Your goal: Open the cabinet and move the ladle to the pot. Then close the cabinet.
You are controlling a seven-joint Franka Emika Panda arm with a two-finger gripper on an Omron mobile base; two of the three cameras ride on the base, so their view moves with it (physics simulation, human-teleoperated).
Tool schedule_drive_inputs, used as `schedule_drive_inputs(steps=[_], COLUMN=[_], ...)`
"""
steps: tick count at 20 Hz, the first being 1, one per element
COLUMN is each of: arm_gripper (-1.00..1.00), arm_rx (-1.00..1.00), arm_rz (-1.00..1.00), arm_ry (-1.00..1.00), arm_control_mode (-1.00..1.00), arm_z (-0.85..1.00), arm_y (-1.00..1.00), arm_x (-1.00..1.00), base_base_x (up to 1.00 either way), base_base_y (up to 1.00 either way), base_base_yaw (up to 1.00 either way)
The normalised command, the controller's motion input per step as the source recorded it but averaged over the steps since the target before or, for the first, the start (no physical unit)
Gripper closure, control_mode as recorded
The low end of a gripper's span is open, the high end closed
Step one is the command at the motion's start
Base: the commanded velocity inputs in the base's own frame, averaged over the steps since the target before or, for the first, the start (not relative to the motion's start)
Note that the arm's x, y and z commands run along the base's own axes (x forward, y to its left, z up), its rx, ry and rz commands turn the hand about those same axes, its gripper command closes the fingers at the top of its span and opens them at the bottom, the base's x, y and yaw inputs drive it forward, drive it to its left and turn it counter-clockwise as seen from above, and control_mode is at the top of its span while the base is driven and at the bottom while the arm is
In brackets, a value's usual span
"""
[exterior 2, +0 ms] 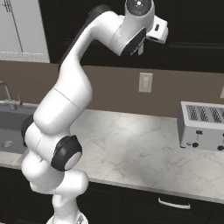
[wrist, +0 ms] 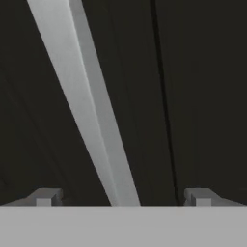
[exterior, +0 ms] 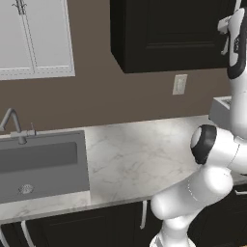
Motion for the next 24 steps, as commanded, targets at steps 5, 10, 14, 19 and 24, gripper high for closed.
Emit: schedule_drive_inputs(steps=[5, 10, 14, 19, 24], arm_gripper=[-1.00, -1.00, 1.00, 1.00, 1.00], arm_rx=[0.05, 0.03, 0.01, 0.00, 0.00], arm_rz=[0.12, 0.16, 0.16, 0.12, 0.03], arm_ry=[0.00, 0.00, 0.00, -0.04, -0.15], arm_control_mode=[-1.00, -1.00, -1.00, -1.00, -1.00], arm_z=[-0.06, -0.11, -0.11, -0.12, -0.08], arm_y=[0.02, 0.22, 0.36, 0.57, 0.93], arm_x=[0.21, 0.30, 0.38, 0.05, -0.52], base_base_x=[0.00, 0.00, 0.00, 0.00, 0.00], base_base_y=[0.00, 0.00, 0.00, 0.00, 0.00], base_base_yaw=[0.00, 0.00, 0.00, 0.00, 0.00])
